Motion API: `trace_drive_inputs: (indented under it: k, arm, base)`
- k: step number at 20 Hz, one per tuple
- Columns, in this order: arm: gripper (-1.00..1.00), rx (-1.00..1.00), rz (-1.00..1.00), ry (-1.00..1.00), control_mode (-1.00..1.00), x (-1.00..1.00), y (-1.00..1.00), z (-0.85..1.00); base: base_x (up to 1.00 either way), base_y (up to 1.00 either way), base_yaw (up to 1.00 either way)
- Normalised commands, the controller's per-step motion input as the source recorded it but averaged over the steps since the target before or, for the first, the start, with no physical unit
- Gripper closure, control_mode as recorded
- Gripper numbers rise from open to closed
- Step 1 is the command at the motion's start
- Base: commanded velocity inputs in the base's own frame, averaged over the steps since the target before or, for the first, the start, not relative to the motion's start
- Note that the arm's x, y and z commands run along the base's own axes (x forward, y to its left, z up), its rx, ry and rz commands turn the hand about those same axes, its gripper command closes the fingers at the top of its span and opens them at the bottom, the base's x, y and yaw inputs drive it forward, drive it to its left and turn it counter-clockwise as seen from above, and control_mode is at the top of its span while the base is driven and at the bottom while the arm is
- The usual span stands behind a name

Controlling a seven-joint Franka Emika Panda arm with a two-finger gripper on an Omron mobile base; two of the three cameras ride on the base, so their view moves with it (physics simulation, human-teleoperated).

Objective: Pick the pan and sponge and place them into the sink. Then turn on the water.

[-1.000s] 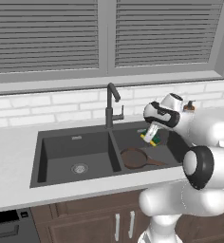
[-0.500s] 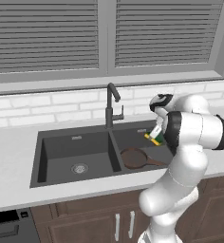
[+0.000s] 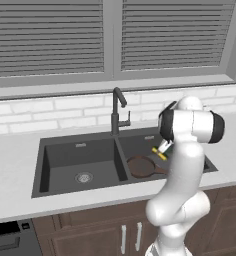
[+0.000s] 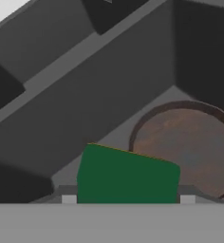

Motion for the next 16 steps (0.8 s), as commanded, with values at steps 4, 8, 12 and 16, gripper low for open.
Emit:
trace_drive_inputs:
  k: [4,8,12,16]
  arm:
    - [1.00,0.00,0.00,0.00,-1.00,0.19,0.09,-0.52]
    - [1.00,0.05,0.00,-0.06,-1.00,0.04,0.11,-0.51]
    - [1.00,0.04,0.00,-0.12,-1.00,0.12,0.24,-0.35]
    - [1.00,0.03,0.00,-0.09,-1.00,0.30,0.29,-0.27]
  base:
    - [0.00,0.00,0.00]
    - [0.00,0.00,0.00]
    - [0.00,0.00,0.00]
    - [0.00,0.00,0.00]
